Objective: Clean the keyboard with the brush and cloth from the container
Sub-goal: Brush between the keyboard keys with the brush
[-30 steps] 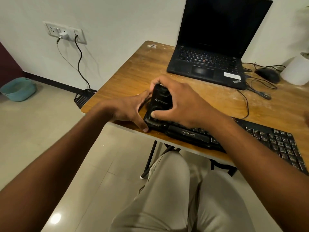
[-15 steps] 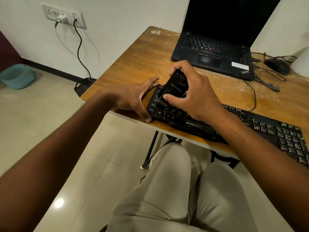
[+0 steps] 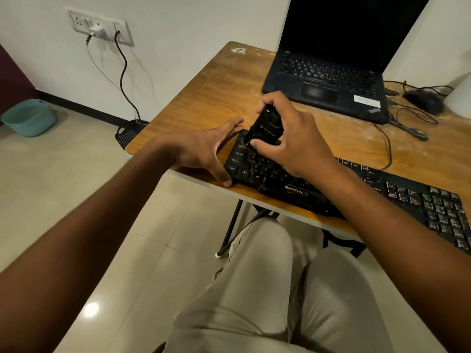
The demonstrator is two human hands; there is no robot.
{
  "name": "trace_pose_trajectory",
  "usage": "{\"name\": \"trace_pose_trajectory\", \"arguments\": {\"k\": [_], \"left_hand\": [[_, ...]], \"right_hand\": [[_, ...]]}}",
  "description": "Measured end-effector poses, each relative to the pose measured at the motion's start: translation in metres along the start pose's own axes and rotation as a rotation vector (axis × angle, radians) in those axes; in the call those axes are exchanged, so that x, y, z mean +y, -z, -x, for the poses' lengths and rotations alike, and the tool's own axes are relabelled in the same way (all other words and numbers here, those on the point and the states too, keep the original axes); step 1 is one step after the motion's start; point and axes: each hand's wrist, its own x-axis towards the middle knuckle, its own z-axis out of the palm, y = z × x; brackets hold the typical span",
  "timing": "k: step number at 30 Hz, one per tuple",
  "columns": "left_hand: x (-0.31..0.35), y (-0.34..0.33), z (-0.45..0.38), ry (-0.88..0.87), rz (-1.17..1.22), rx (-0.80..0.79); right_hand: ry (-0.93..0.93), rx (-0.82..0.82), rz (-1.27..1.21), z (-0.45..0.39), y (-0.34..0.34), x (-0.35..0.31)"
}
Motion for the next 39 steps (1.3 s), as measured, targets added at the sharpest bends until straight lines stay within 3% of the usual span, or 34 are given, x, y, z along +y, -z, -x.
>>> {"name": "trace_pose_trajectory", "arguments": {"k": [7, 12, 19, 24, 34, 39], "left_hand": [[0.001, 0.000, 0.001, -0.024, -0.038, 0.006], [-0.002, 0.001, 0.000, -0.030, -0.019, 0.013], [0.000, -0.001, -0.001, -0.009, -0.020, 0.026], [-0.003, 0.000, -0.001, -0.045, -0.019, 0.009], [-0.006, 0.002, -0.005, 0.010, 0.012, 0.003], [-0.003, 0.001, -0.002, 0.010, -0.039, 0.032]], "right_hand": [[0.102, -0.250, -0.048, 0.000, -0.005, -0.025], [0.002, -0.180, 0.031, -0.022, -0.002, -0.007], [0.005, -0.082, 0.065, -0.026, 0.002, -0.007], [0.053, -0.258, -0.051, -0.001, 0.000, -0.017], [-0.019, -0.160, 0.182, -0.036, 0.009, 0.005], [-0.035, -0.244, 0.051, -0.025, 0.024, -0.018]]}}
